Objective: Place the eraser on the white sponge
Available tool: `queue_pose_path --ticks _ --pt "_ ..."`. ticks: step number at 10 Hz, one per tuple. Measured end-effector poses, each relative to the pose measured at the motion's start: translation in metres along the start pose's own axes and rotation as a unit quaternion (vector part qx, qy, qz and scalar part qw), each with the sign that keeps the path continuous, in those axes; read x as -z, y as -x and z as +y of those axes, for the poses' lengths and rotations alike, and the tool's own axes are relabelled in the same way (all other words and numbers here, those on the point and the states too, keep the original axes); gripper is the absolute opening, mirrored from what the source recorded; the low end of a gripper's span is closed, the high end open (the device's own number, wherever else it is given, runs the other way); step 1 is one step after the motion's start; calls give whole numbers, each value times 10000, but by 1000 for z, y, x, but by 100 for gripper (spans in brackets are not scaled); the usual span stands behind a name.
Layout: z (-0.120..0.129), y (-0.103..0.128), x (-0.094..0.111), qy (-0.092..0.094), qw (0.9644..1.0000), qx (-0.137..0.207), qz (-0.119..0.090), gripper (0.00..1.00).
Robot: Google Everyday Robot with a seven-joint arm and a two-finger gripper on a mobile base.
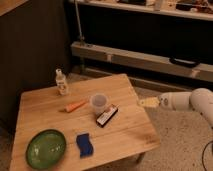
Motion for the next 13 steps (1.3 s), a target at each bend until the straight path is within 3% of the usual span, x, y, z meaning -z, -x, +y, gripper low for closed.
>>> queue_pose_path --ticks 2,4,5,6,8,9,10,11,12,13 --pt "-3 0 0 -75 9999 80 13 80" --pt "-17 -4 1 -321 9968 668 310 80" --pt "-28 -2 5 -500 9873 1352 674 80" --pt "-35 -1 6 -673 9767 1828 898 80" --pt "-50 3 5 -1064 9437 2827 1350 80" --pt "-55 5 9 -1180 9245 3249 1608 80" --pt "-57 7 12 -1238 9101 3525 1792 80" --pt "-60 7 13 -1277 8993 3715 1920 80" --pt "-61 7 13 -1305 8917 3841 2008 80" --pt "-62 7 14 -1321 8889 3889 2031 80"
